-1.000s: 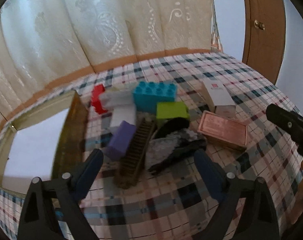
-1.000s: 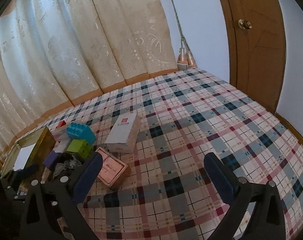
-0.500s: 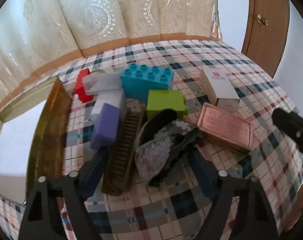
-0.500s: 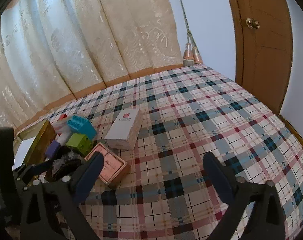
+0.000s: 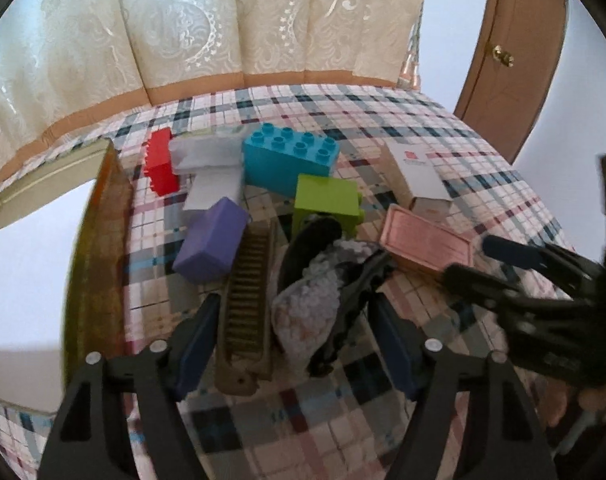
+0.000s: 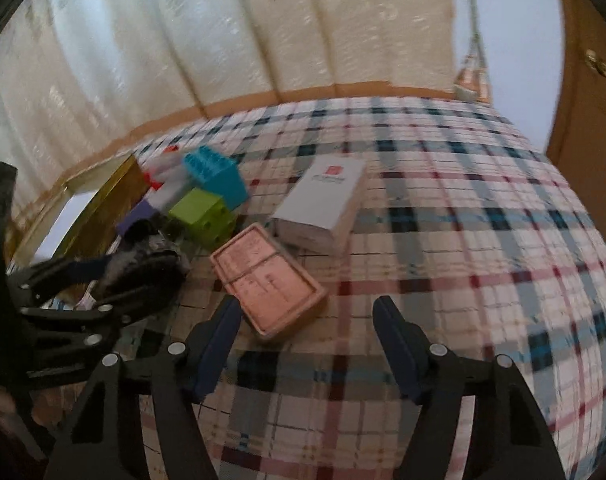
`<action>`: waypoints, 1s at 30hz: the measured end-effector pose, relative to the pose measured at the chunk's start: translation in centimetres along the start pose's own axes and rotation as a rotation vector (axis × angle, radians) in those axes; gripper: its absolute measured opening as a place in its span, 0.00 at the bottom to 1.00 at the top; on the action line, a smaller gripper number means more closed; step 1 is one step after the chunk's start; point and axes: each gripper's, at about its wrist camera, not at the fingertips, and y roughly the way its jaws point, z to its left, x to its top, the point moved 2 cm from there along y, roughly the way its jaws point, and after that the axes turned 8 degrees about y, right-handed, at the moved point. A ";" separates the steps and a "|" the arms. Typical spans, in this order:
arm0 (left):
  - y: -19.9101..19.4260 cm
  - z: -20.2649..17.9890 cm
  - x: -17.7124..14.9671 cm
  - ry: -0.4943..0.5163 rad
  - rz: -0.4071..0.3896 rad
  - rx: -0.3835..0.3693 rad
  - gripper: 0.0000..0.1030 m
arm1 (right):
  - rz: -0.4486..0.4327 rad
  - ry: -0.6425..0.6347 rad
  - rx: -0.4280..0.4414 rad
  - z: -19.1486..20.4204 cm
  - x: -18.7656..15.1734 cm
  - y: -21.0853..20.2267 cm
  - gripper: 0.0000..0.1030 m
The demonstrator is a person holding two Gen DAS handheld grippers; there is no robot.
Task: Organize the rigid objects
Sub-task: 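Grasp the black-grey sponge brush with the left tool while the right grasps the pink-copper box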
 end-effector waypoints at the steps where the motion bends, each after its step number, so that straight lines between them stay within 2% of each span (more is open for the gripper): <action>1: -0.3 0.0 0.0 0.004 -0.008 -0.002 0.66 | 0.013 -0.011 0.004 0.1 0.1 0.3 0.69; 4: -1.4 0.1 -0.2 0.022 -0.026 -0.007 0.57 | 0.022 -0.058 -0.010 1.0 0.4 0.9 0.69; 8: -0.5 -0.1 0.0 0.044 -0.008 0.028 0.56 | 0.032 -0.106 -0.019 2.2 0.6 1.7 0.67; 9: -0.1 -0.3 0.2 0.051 -0.004 0.022 0.62 | 0.030 -0.118 -0.031 2.4 0.6 1.6 0.60; 10: -0.1 -0.6 0.4 0.066 -0.011 0.012 0.66 | 0.028 -0.127 -0.038 2.6 0.5 1.6 0.60; 12: -0.1 -1.3 0.9 0.085 -0.016 -0.025 0.66 | 0.032 -0.143 -0.033 2.7 0.3 1.5 0.60; 14: -0.4 -1.7 1.4 0.094 -0.038 -0.041 0.67 | 0.021 -0.156 -0.063 2.5 -0.2 0.9 0.59; 18: 0.6 -3.0 2.0 0.175 -0.021 -0.024 0.66 | 0.001 -0.132 -0.099 1.0 -0.8 -0.8 0.59; 20: 1.3 -3.6 1.9 0.205 -0.013 -0.010 0.56 | -0.023 -0.115 -0.122 0.0 -0.9 -1.7 0.59; 24: 2.3 -4.1 2.2 0.243 -0.010 -0.023 0.47 | -0.041 -0.049 -0.102 -1.7 -0.9 -2.8 0.60; 26: 2.6 -4.0 2.4 0.241 -0.015 -0.040 0.46 | -0.043 -0.034 -0.098 -1.8 -0.9 -2.9 0.60; 29: 2.2 -3.5 2.6 0.189 -0.032 -0.125 0.46 | -0.052 -0.023 -0.116 -1.8 -0.9 -2.8 0.60; 30: 1.9 -3.5 2.6 0.182 -0.048 -0.131 0.46 | -0.054 -0.014 -0.108 -1.7 -0.9 -2.9 0.60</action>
